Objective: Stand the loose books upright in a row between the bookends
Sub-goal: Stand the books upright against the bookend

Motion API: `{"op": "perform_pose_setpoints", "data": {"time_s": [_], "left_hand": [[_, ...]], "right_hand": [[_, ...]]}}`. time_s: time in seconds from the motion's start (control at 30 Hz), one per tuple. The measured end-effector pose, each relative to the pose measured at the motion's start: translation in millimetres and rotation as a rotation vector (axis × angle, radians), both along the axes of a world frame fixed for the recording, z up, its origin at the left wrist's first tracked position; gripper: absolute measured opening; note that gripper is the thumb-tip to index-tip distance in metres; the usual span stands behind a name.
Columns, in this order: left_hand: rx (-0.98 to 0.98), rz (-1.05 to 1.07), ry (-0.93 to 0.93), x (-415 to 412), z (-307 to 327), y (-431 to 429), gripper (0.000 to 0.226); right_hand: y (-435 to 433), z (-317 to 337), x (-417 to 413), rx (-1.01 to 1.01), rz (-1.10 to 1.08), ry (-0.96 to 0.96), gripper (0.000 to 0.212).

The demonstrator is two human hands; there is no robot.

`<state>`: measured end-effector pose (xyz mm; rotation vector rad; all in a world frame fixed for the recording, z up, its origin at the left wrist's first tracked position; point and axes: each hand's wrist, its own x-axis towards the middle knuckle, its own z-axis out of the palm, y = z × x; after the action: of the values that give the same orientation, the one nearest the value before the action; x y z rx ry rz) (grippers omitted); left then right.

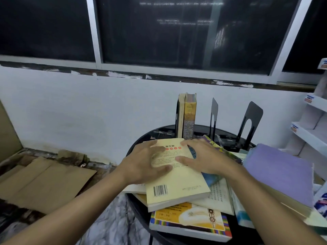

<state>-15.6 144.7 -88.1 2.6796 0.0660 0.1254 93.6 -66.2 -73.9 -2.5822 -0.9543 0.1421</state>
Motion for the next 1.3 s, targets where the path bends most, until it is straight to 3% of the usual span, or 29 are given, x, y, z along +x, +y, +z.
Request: {"op": "perform_pose_setpoints", "data": {"time_s": [0.27,0.6,0.83,0.97,1.13,1.3], "left_hand": [[0.039,0.007,0.054,-1,-7,-10,0.093],[-0.001,0.006,0.046,-6,-10,-14,0.094],[-0.095,-0.011,0.025,-7,-12,-15,0.107],[-0.083,0.000,-0.055,-10,-8,-17,0.108],[-0.124,-0.003,-0.119,-15,-7,-16,0.108],[-0.161,-0.046,-0.173,-16,-6,-19,0.109]], "right_hand": [[9,2,11,0.030,-0.019,0.066,0.079],[17,1,20,0.025,-0.117,0.202,0.091],[18,11,20,0.228,-0.018,0.180,0.089],[18,17,22,0.262,-0.015,0.251,0.111],[13,28,20,0.392,-0.025,0.389,0.076],[2,41,15,0.486,-0.003,0.430,0.068]]}}
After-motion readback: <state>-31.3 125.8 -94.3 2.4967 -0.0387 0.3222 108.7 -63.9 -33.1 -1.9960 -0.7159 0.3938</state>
